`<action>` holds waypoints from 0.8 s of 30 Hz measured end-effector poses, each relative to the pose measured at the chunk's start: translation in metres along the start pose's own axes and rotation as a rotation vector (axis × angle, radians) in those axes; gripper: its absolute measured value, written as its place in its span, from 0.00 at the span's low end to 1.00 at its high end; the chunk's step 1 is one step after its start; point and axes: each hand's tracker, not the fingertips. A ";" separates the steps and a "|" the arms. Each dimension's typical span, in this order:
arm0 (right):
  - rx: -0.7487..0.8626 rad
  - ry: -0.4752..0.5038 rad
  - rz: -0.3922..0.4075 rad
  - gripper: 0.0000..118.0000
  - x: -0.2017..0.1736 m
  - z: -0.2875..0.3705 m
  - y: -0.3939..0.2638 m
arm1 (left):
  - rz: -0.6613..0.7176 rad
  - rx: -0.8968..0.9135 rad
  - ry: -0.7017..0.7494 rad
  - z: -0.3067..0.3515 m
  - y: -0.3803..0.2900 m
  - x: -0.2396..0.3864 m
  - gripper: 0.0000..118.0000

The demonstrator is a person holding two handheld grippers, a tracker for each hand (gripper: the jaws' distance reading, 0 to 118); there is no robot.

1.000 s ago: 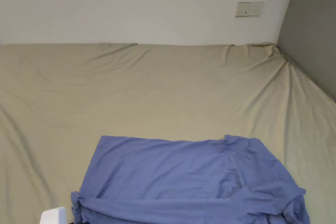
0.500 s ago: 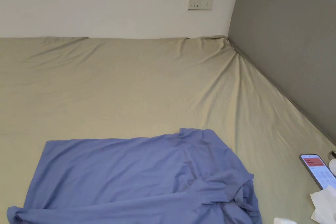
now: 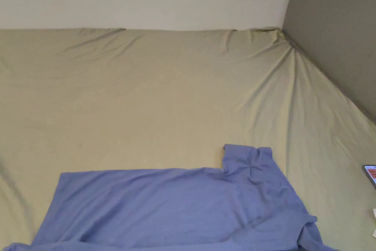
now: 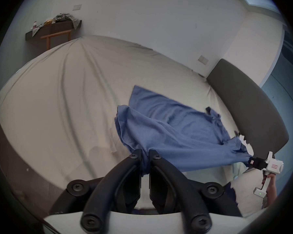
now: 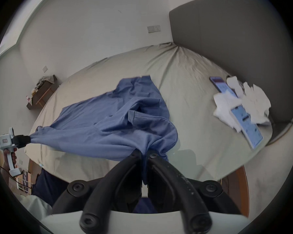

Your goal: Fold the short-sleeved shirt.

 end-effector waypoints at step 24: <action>0.601 0.005 0.189 0.01 -0.104 0.036 0.068 | -0.244 0.623 0.015 0.020 0.041 0.074 0.00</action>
